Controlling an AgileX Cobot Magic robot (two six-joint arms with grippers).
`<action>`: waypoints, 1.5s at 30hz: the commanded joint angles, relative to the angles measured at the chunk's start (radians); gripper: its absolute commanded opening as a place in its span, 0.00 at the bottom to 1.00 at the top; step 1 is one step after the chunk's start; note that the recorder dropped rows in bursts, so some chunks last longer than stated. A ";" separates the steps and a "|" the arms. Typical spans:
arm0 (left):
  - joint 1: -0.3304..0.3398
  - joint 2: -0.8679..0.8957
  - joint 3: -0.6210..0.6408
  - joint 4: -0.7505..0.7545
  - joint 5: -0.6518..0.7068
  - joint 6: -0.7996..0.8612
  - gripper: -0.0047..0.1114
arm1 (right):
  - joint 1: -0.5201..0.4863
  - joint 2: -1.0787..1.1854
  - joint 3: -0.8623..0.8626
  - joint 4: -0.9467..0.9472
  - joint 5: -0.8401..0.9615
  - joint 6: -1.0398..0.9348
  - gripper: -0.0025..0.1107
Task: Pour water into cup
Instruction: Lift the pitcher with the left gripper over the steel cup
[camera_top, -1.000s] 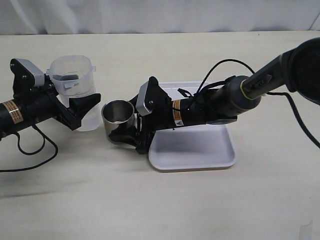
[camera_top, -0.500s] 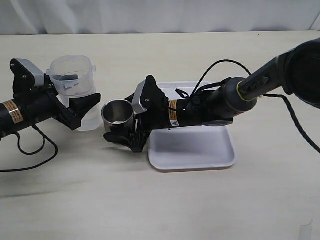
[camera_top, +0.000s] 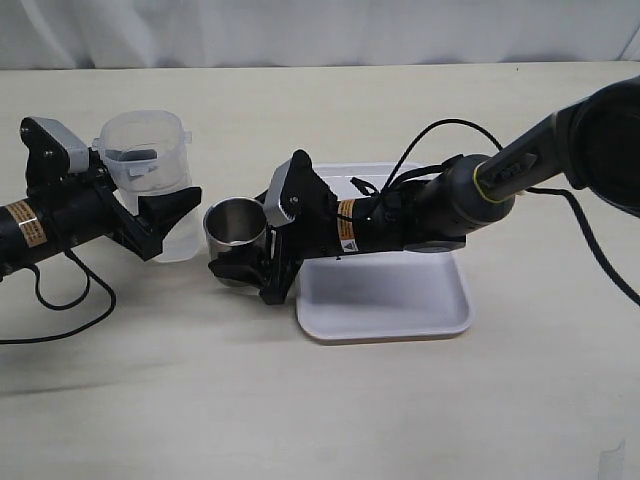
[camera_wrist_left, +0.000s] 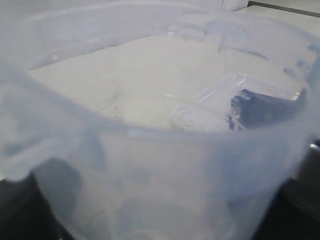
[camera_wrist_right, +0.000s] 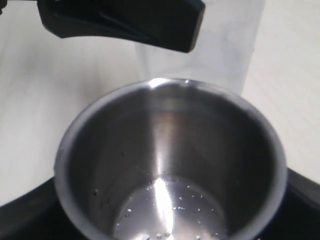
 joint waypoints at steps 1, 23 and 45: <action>-0.003 0.000 -0.006 -0.014 -0.008 0.003 0.04 | 0.001 -0.011 0.000 -0.004 0.006 0.007 0.06; -0.007 0.000 -0.167 0.049 -0.008 0.105 0.04 | 0.001 -0.011 0.000 -0.002 0.006 0.007 0.06; -0.053 0.000 -0.216 0.049 0.075 0.472 0.04 | 0.001 -0.011 0.000 -0.002 0.004 0.007 0.06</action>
